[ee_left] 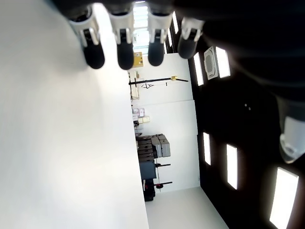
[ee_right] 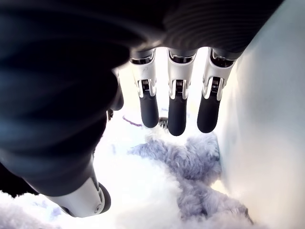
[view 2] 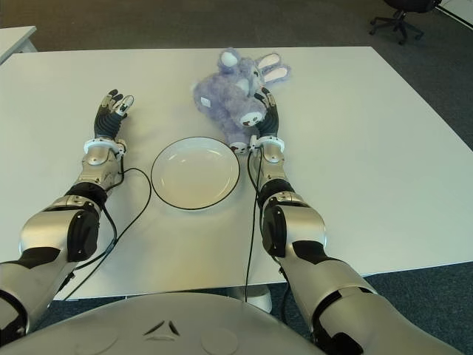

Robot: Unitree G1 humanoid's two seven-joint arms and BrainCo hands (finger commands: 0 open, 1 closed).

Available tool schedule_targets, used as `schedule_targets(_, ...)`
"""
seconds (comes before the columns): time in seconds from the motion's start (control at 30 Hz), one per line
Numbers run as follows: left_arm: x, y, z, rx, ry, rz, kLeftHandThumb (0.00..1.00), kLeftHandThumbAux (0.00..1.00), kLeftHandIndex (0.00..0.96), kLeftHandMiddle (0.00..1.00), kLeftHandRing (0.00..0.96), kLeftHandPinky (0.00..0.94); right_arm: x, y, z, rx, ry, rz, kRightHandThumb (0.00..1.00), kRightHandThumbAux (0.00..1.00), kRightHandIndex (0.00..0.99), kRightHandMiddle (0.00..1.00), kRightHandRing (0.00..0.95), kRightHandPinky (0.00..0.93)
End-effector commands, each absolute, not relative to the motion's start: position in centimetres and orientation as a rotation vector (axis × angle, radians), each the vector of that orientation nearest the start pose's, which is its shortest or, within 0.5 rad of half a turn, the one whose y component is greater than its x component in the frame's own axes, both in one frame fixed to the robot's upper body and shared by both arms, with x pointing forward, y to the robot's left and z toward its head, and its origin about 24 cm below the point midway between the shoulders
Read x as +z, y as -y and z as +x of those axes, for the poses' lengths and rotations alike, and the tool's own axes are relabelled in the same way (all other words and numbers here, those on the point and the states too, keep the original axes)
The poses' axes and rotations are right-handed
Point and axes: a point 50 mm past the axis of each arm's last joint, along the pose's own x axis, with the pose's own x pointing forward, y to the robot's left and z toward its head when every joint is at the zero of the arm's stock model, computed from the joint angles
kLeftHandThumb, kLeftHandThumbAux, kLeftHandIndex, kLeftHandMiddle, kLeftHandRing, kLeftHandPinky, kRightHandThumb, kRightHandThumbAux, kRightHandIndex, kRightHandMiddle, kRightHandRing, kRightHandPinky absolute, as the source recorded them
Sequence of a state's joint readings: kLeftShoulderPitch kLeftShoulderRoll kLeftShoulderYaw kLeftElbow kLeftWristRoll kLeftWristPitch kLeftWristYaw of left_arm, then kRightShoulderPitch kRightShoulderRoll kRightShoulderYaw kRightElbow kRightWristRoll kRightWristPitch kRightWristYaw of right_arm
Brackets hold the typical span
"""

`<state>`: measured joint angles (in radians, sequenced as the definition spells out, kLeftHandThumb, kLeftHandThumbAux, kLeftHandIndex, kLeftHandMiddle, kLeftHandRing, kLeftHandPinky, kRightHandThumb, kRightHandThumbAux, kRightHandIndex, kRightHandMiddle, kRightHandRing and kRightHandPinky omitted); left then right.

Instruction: Put the doll into the plate.

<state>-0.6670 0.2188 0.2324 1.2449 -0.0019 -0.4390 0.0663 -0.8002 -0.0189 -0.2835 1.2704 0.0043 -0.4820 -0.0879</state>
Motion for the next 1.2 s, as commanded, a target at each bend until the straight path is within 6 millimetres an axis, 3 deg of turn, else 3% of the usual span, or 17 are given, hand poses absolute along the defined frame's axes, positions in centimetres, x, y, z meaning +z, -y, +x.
schedule_targets(0.03, -2.8, -21.7, 31.2, 0.226, -0.304, 0.062, 0.0, 0.481, 0.0, 0.108, 0.117, 0.123, -1.4, 13.3, 33.3, -0.114, -0.233, 0.137, 0.417, 0.791, 0.08, 0.166, 0.176, 0.188)
schedule_targets(0.2, -2.9, -21.7, 31.1, 0.225, -0.305, 0.063, 0.0, 0.483, 0.0, 0.111, 0.118, 0.098, -1.0, 12.9, 33.4, -0.103, -0.206, 0.145, 0.535, 0.791, 0.076, 0.16, 0.153, 0.15)
schedule_targets(0.33, -2.9, -21.8, 31.1, 0.228, -0.306, 0.063, 0.0, 0.483, 0.0, 0.113, 0.126, 0.131, -0.8, 12.7, 33.5, -0.094, -0.184, 0.165, 0.621, 0.794, 0.09, 0.168, 0.143, 0.124)
schedule_targets(0.97, -2.9, -22.0, 31.0, 0.225, -0.298, 0.061, 0.0, 0.486, 0.0, 0.1, 0.114, 0.125, -0.3, 12.2, 33.6, -0.077, -0.145, 0.166, 0.619, 0.745, 0.078, 0.121, 0.105, 0.117)
schedule_targets(1.2, -2.9, -22.1, 30.9, 0.223, -0.295, 0.059, 0.0, 0.485, 0.0, 0.13, 0.151, 0.16, -0.1, 11.9, 33.7, -0.068, -0.134, 0.142, 0.546, 0.69, 0.031, 0.074, 0.067, 0.085)
